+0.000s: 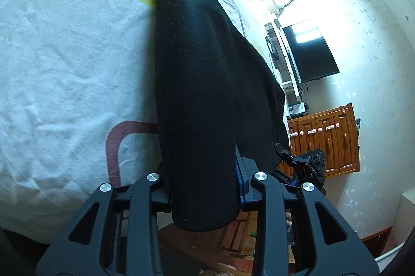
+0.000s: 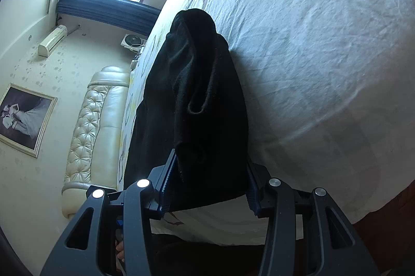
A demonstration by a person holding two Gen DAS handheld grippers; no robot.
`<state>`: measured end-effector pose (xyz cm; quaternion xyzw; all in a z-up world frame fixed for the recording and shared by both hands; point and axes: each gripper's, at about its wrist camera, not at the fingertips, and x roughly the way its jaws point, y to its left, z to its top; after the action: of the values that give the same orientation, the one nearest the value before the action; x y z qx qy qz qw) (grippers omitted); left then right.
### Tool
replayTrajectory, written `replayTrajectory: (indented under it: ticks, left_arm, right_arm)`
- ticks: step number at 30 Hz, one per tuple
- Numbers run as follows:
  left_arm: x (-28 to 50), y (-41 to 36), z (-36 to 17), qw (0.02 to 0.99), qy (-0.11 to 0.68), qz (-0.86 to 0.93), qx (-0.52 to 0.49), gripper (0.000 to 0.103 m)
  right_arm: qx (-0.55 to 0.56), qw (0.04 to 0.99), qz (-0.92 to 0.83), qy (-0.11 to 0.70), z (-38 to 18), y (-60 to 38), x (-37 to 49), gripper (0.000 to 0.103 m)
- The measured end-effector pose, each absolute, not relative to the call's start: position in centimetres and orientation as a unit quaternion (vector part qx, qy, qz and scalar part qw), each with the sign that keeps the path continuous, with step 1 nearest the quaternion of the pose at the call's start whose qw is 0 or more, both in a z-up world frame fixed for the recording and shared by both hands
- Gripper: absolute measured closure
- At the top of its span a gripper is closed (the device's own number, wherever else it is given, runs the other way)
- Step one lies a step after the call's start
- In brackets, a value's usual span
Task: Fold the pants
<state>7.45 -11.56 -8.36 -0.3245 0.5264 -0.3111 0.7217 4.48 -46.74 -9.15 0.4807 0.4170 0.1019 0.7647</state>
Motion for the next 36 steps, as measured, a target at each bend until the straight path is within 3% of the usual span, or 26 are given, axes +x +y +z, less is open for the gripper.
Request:
replayTrajectory:
  ticks: [20, 36]
  left_arm:
    - [7.0, -1.3, -7.3, 0.761, 0.518, -0.232, -0.314, 0.071]
    - [6.6, 0.0, -7.5, 0.760, 0.508, -0.232, -0.333, 0.071]
  right_arm:
    - [0.465, 0.746, 0.167, 0.446, -9.8, -35.5, 10.2, 0.057]
    - [0.452, 0.751, 0.169, 0.450, -9.5, -33.2, 10.3, 0.057]
